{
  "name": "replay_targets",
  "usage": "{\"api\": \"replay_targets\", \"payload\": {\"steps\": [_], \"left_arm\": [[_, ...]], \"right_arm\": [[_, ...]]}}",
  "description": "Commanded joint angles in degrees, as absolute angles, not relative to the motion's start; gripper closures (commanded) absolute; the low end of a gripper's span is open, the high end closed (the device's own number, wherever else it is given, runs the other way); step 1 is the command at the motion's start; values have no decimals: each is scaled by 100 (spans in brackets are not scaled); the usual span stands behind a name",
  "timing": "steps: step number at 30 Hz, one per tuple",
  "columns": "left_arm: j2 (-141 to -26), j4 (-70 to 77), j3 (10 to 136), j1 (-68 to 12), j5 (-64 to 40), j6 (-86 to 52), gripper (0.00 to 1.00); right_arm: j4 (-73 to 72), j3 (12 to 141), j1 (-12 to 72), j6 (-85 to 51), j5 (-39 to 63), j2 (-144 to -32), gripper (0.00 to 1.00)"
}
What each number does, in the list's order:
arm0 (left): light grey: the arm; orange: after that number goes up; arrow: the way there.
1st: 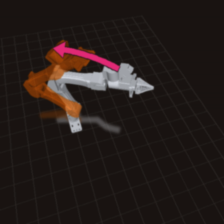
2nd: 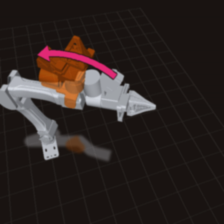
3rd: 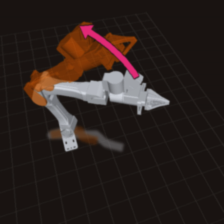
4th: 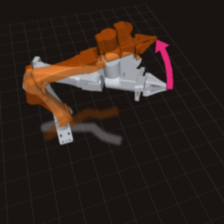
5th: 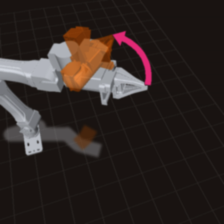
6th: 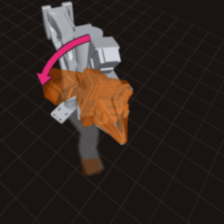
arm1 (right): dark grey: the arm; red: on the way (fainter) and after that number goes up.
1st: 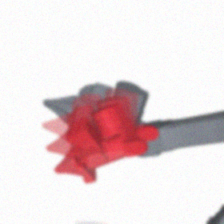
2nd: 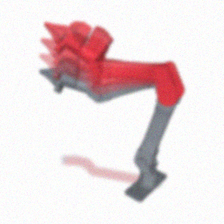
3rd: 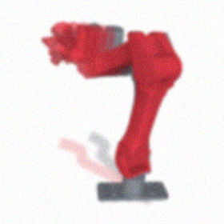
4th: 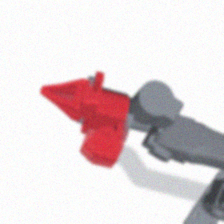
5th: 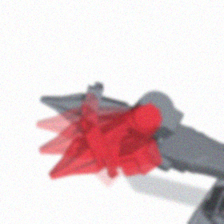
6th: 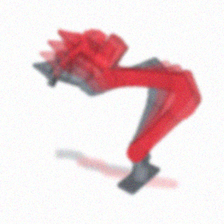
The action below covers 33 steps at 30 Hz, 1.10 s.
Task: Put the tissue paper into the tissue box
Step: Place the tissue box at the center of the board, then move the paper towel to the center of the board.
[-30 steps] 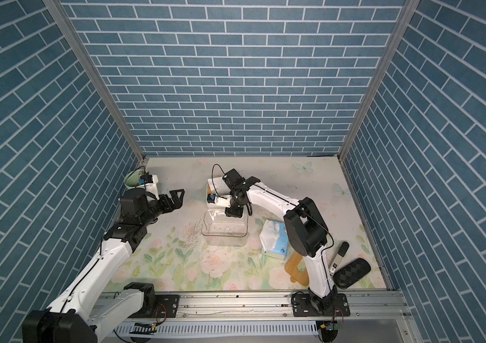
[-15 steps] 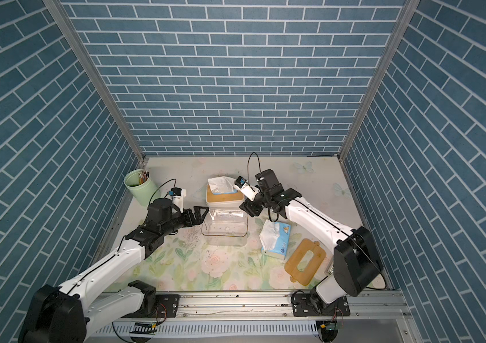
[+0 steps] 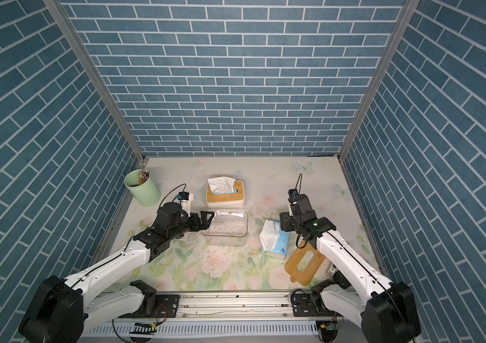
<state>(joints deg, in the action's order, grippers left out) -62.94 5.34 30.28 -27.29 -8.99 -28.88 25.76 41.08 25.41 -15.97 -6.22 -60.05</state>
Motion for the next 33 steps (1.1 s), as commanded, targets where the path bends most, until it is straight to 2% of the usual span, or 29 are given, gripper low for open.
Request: {"api": "replay_targets", "payload": {"steps": [1,6,11,18,24,29,33], "left_arm": [[-6241,448,3208,-2751,-660,-2700,0],[-6142,335,3269,-2751,-578,-2636,0],[-6030,291,3318,-2750,-546,-2639,0],[-5964,285,3331,-2748,-521,-2658,0],[-5963,222,3391,-2751,-470,-2629,0],[-5933,236,3361,-2751,-490,-2678,0],[-5915,299,3287,-2753,-544,-2759,0]], "right_arm": [[2701,3780,2381,-2221,-170,-5819,31],[2632,3639,2408,-2596,162,-5659,38],[2561,3207,2435,-3069,-173,-5449,45],[2338,2905,2514,-3388,-163,-5247,46],[1621,2419,2516,-3597,673,-5287,47],[574,2056,2501,-3716,1207,-5537,53],[50,2078,2379,-3604,1221,-5890,68]]}}
